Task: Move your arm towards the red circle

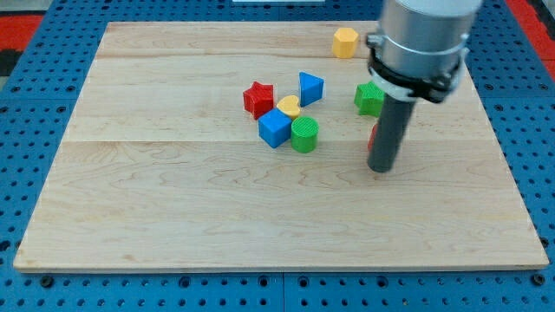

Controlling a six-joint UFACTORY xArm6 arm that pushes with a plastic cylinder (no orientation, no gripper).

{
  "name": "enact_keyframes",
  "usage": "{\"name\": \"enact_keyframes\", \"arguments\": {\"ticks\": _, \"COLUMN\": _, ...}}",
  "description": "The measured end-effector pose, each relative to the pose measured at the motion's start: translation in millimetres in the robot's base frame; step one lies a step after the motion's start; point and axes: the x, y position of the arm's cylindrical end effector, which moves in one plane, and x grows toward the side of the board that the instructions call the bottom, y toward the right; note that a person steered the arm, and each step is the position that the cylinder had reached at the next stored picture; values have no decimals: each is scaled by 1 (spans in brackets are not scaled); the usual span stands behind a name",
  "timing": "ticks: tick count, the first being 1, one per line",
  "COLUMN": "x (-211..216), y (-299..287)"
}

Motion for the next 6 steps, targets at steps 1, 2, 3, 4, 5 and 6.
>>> {"name": "enact_keyframes", "arguments": {"ticks": 1, "x": 12, "y": 60}}
{"name": "enact_keyframes", "arguments": {"ticks": 2, "x": -6, "y": 100}}
{"name": "enact_keyframes", "arguments": {"ticks": 3, "x": -13, "y": 81}}
{"name": "enact_keyframes", "arguments": {"ticks": 4, "x": -15, "y": 53}}
{"name": "enact_keyframes", "arguments": {"ticks": 5, "x": -53, "y": 53}}
{"name": "enact_keyframes", "arguments": {"ticks": 6, "x": -66, "y": 52}}
